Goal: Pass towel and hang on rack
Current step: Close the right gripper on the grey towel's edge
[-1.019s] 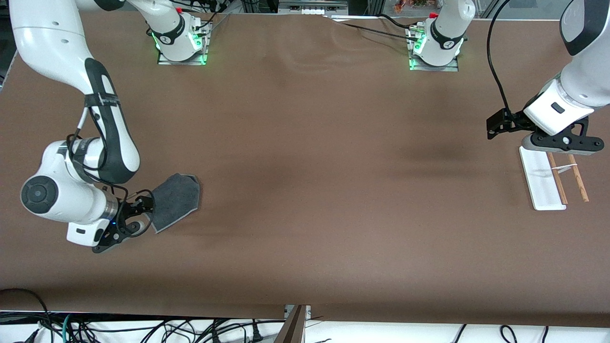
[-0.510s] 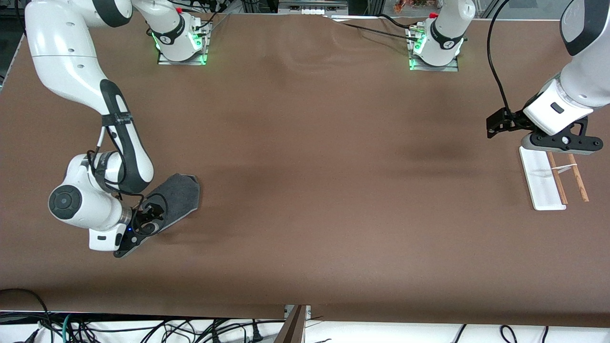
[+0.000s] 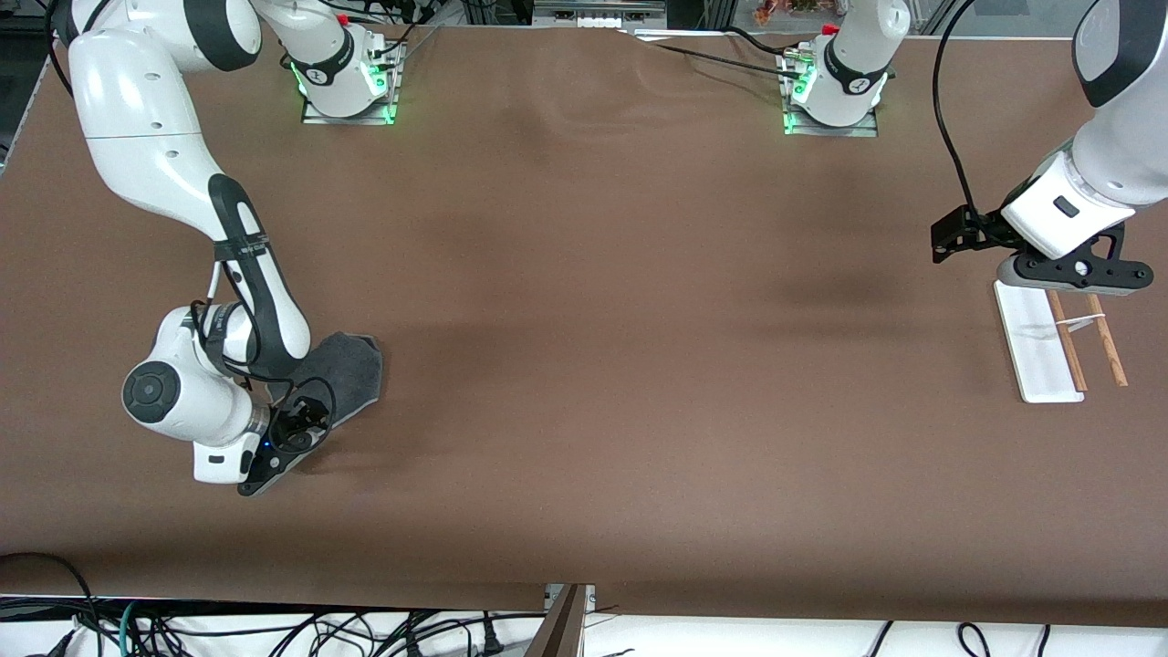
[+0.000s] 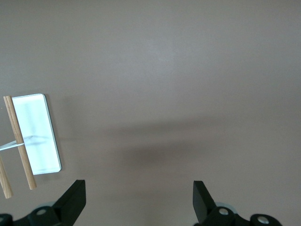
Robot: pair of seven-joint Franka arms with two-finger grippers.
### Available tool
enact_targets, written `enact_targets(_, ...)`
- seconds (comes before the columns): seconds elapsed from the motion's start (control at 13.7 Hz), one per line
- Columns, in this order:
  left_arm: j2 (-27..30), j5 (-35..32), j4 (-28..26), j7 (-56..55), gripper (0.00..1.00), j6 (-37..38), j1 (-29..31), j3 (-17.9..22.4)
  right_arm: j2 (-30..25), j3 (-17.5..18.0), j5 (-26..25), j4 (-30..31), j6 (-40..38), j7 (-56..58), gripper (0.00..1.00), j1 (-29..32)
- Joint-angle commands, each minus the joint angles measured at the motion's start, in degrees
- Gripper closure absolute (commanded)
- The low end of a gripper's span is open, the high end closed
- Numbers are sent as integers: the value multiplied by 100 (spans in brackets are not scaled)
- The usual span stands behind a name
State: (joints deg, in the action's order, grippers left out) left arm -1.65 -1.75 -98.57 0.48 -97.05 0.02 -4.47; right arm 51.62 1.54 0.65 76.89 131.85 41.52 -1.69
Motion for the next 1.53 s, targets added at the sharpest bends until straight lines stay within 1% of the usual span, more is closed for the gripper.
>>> enact_targets(0.0,-2,17,66,57,0,107,33,-10,6,21,146,-8,16,94,2,28)
enact_targets(0.15,-2,17,75,49,0,107,33,-10,6,21,146,-8,-2,85,16,28)
enact_targets(0.22,-2,17,66,57,0,107,33,-19,6,21,146,1,-10,85,25,28)
enact_targets(0.29,-2,17,66,57,0,107,33,-10,-2,21,154,1,-37,76,28,28)
enact_targets(0.44,-2,17,66,66,0,116,42,-10,-2,21,163,1,-107,67,27,28)
enact_targets(0.58,-2,26,66,189,0,177,42,-1,6,21,172,10,-177,67,23,46)
enact_targets(0.8,-11,26,66,189,0,177,33,-1,50,13,189,19,-195,67,23,107)
enact_targets(0.87,-2,26,66,189,0,177,33,-1,50,13,277,19,-204,67,23,125)
enact_targets(0.95,-2,26,66,181,0,186,33,-1,50,13,330,19,-221,67,25,134)
enact_targets(1.02,-2,26,75,180,0,186,33,-10,50,13,330,27,-265,67,38,134)
enact_targets(1.16,-2,26,75,180,0,186,33,-10,50,13,330,19,-318,58,60,125)
enact_targets(1.46,-2,26,75,189,0,186,42,8,33,13,321,1,-555,50,84,116)
